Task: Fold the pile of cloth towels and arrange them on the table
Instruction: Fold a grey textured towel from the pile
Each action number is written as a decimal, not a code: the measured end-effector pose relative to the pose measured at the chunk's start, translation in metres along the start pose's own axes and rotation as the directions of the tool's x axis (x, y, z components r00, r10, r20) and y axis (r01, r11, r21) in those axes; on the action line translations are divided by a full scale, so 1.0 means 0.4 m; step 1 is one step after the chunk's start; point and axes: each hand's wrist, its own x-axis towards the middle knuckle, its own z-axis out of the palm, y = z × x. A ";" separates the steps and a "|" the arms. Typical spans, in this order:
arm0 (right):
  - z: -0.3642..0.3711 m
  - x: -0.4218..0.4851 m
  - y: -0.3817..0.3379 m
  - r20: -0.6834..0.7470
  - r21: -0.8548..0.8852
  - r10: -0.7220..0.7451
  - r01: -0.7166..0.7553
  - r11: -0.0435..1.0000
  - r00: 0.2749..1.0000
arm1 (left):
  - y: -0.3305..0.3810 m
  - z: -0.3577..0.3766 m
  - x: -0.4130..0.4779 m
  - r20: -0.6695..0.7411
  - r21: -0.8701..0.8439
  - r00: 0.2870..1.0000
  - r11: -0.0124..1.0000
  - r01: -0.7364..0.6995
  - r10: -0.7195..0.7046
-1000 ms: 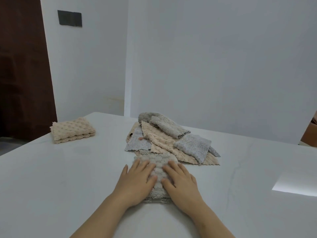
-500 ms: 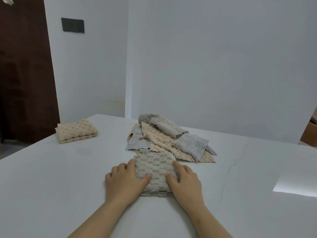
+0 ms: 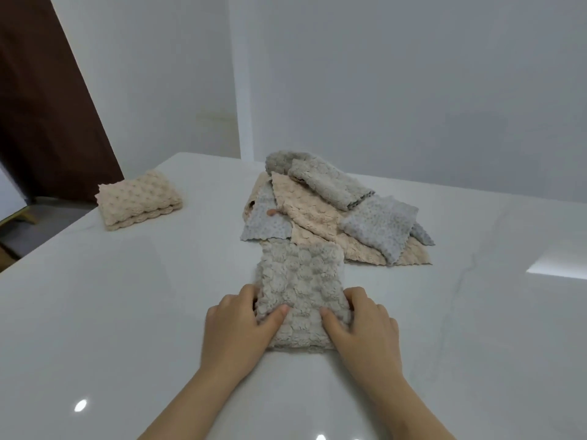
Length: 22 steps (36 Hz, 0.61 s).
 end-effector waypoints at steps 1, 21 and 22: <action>-0.004 -0.002 -0.004 0.054 0.029 0.007 -0.008 1.000 0.999 | 0.002 -0.004 0.000 0.022 -0.016 0.999 1.000 0.025 -0.024; -0.263 -0.010 0.015 0.392 0.598 0.301 -0.489 0.635 0.869 | 0.259 -0.047 0.066 0.507 -0.524 0.854 0.744 0.414 -0.118; -0.285 -0.006 0.032 0.378 0.608 0.313 -0.489 0.626 0.871 | 0.287 -0.034 0.070 0.531 -0.523 0.843 0.747 0.410 -0.090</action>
